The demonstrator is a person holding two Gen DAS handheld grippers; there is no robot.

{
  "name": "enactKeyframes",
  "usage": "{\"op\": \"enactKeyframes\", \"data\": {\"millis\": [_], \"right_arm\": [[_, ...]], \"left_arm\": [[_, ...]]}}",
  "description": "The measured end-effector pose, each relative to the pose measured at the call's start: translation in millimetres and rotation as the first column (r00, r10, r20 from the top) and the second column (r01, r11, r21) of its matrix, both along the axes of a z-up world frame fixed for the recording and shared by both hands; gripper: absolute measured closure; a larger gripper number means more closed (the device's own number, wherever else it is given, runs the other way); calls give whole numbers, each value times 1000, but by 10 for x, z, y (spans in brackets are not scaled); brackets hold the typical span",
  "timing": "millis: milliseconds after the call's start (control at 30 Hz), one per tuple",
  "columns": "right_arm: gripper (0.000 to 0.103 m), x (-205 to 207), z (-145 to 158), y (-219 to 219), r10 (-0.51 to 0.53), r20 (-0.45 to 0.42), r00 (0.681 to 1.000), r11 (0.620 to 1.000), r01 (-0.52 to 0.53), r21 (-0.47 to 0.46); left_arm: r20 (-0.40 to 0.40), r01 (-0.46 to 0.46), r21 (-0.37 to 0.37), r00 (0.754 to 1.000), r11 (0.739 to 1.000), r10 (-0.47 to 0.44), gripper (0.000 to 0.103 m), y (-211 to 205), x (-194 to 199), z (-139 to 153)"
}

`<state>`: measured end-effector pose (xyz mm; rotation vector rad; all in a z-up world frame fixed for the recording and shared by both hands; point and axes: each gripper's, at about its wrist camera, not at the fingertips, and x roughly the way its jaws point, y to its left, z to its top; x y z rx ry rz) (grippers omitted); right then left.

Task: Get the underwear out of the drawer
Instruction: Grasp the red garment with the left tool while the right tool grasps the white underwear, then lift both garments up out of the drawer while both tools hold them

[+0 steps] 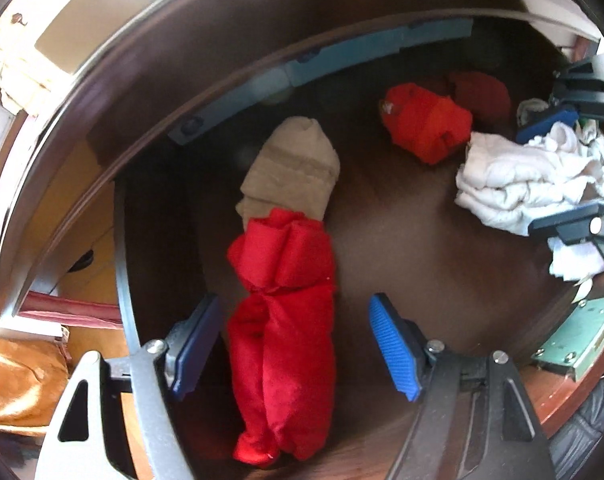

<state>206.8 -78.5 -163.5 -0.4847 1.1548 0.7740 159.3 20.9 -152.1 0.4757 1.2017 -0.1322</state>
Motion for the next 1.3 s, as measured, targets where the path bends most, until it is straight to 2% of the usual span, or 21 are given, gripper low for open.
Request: {"op": "enactKeyframes", "data": {"millis": [333, 633, 733, 967, 1133, 1300], "right_arm": [[40, 29, -30, 31, 18, -15, 1000, 1000, -18, -14], [41, 46, -16, 16, 23, -35, 999, 1000, -23, -11], [44, 72, -40, 35, 26, -43, 999, 999, -27, -25], [56, 122, -47, 68, 28, -44, 999, 999, -30, -27], [61, 152, -13, 16, 17, -43, 999, 1000, -17, 14], [63, 170, 33, -5, 3, -42, 999, 999, -2, 37]], "left_arm": [[-87, 77, 63, 994, 995, -72, 27, -161, 63, -168], [-147, 43, -28, 988, 999, -47, 27, -64, 221, -209], [-139, 20, -55, 990, 998, -28, 33, 17, 267, -186], [-100, -11, -50, 995, 999, 6, 57, 83, 260, -184], [-78, -43, -100, 996, 994, 36, 63, 216, 245, -142], [-54, -57, -122, 997, 991, 50, 65, 299, 176, -79]]}}
